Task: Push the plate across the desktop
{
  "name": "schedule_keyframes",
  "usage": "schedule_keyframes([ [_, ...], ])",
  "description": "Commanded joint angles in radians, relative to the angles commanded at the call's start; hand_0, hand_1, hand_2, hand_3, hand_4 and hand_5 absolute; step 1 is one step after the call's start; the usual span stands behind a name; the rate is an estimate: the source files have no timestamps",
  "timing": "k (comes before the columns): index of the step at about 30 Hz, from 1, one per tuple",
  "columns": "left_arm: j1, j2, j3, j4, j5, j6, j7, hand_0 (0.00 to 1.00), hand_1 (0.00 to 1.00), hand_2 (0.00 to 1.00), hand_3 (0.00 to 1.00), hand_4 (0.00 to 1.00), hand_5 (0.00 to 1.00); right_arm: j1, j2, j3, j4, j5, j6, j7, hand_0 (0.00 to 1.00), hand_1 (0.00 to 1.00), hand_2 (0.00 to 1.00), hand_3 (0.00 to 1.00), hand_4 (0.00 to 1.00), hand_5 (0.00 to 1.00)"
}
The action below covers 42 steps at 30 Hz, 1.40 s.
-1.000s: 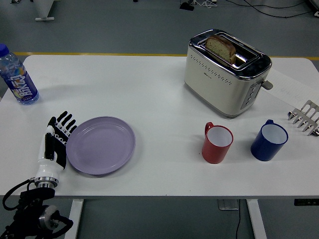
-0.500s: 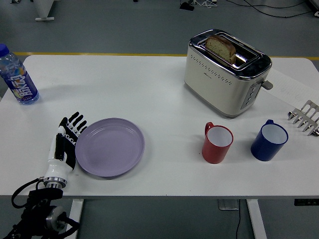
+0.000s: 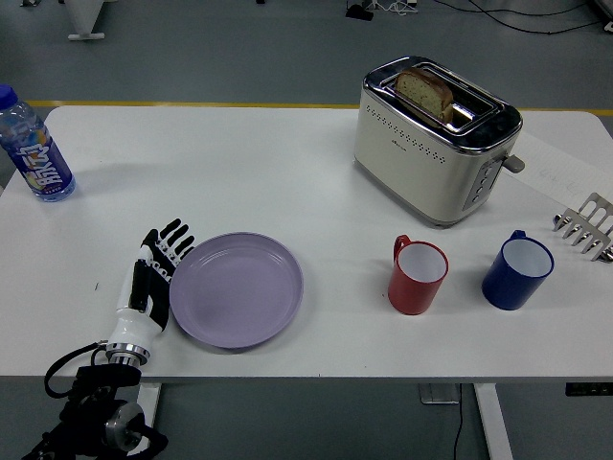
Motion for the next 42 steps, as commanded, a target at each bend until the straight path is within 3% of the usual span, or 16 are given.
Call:
schedule_keyframes([
  [9, -0.005, 0.000, 0.077, -0.014, -0.021, 0.002, -0.004, 0.831, 0.850, 0.875, 0.809, 0.523, 0.998, 0.002, 0.000, 0.005, 0.000, -0.007, 0.001, 0.003, 0.695, 0.656, 0.763, 0.746, 0.492, 0.482],
  [28, -0.009, 0.000, 0.168, -0.026, -0.037, 0.005, -0.010, 0.829, 0.848, 0.874, 0.808, 0.519, 0.998, 0.002, 0.000, 0.014, 0.001, -0.020, 0.002, 0.003, 0.695, 0.655, 0.762, 0.745, 0.493, 0.481],
  [37, -0.007, 0.000, 0.131, -0.027, -0.019, 0.016, -0.015, 0.829, 0.848, 0.873, 0.808, 0.520, 0.998, -0.004, 0.000, 0.022, 0.002, -0.029, 0.002, 0.003, 0.696, 0.655, 0.762, 0.745, 0.494, 0.481],
  [42, -0.005, 0.000, 0.034, -0.042, 0.044, 0.026, -0.011, 0.831, 0.849, 0.872, 0.805, 0.519, 0.998, -0.007, 0.000, 0.025, 0.003, -0.034, 0.001, 0.000, 0.696, 0.655, 0.762, 0.745, 0.494, 0.481],
])
